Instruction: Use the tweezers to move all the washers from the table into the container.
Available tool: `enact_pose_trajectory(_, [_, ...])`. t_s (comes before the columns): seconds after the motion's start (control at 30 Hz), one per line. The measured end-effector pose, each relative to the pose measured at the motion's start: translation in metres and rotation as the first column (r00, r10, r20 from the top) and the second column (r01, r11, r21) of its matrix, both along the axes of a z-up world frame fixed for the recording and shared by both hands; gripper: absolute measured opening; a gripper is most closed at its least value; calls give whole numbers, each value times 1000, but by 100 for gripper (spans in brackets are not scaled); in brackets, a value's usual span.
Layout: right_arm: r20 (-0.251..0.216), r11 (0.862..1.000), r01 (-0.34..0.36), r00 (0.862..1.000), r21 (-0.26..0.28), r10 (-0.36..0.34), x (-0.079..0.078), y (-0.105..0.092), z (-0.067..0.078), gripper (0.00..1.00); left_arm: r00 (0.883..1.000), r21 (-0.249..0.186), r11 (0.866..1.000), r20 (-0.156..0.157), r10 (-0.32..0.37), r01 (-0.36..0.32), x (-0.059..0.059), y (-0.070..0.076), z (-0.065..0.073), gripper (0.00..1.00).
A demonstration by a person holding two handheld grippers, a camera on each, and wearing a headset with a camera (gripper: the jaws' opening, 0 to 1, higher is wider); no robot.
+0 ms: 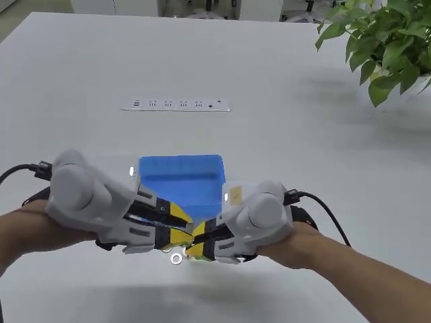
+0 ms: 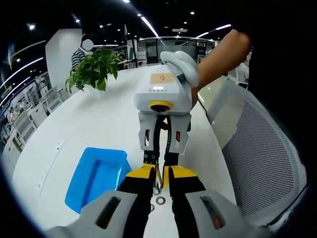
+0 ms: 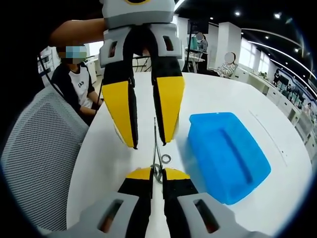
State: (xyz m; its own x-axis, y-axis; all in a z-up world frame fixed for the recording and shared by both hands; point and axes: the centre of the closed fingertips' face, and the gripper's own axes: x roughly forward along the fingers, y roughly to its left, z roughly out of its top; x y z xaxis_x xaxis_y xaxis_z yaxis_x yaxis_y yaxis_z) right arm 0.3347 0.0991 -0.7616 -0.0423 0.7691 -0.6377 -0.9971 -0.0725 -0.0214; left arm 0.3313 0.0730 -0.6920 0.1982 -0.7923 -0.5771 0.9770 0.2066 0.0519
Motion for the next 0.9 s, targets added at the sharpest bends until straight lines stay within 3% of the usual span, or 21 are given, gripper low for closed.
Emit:
enact_pose_trajectory(0.37, [20,1000,-5,1000,7,5,3,-3,14,8,996,-27,996,-43,82,-83,-4,14,-9,40])
enact_pose_trajectory(0.63, [42,1000,-12,999,15,11,7,-5,30,8,989,-63,988,-46,141,-144,-5,23,-6,49])
enact_pose_trajectory(0.9, [55,1000,-19,998,18,18,10,-6,45,8,969,-131,961,-60,238,-244,1,36,2,66])
